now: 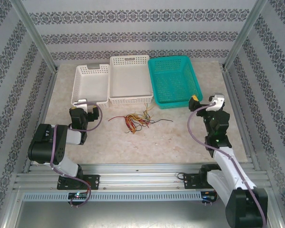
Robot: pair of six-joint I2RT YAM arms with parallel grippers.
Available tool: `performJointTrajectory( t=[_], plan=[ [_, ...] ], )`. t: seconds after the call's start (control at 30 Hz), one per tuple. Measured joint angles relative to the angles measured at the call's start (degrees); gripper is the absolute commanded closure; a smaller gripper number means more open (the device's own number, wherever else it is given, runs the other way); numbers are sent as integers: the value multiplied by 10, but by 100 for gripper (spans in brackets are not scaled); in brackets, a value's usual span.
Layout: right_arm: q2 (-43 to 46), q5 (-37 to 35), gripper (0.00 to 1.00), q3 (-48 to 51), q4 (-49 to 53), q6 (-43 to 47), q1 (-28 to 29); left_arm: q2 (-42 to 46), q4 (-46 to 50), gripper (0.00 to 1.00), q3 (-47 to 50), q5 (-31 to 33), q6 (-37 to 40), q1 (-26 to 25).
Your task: Untangle the cables
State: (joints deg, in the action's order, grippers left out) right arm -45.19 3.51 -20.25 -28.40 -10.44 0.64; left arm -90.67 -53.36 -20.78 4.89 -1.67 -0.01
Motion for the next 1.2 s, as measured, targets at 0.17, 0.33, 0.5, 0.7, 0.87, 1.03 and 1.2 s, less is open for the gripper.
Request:
performJointTrajectory(
  t=[0.17,0.33,0.5,0.7,0.87,1.03,1.2],
  plan=[
    [83,53,2,21,30,-139,6,0,0,0,-2,-6,2,0],
    [93,109,2,-6,103,-226,17,0,0,0,-2,-12,2,0],
    [78,108,2,-29,180,-261,58,0,0,0,-2,-15,2,0],
    [52,49,2,-60,282,-242,126,0,0,0,-2,-15,2,0],
    [76,8,2,-62,307,-219,155,0,0,0,-2,-15,2,0],
    [94,3,2,-59,334,-187,165,0,2,0,-2,-14,2,0],
    [76,4,2,-59,361,-162,176,36,25,0,-2,0,2,0]
  ],
)
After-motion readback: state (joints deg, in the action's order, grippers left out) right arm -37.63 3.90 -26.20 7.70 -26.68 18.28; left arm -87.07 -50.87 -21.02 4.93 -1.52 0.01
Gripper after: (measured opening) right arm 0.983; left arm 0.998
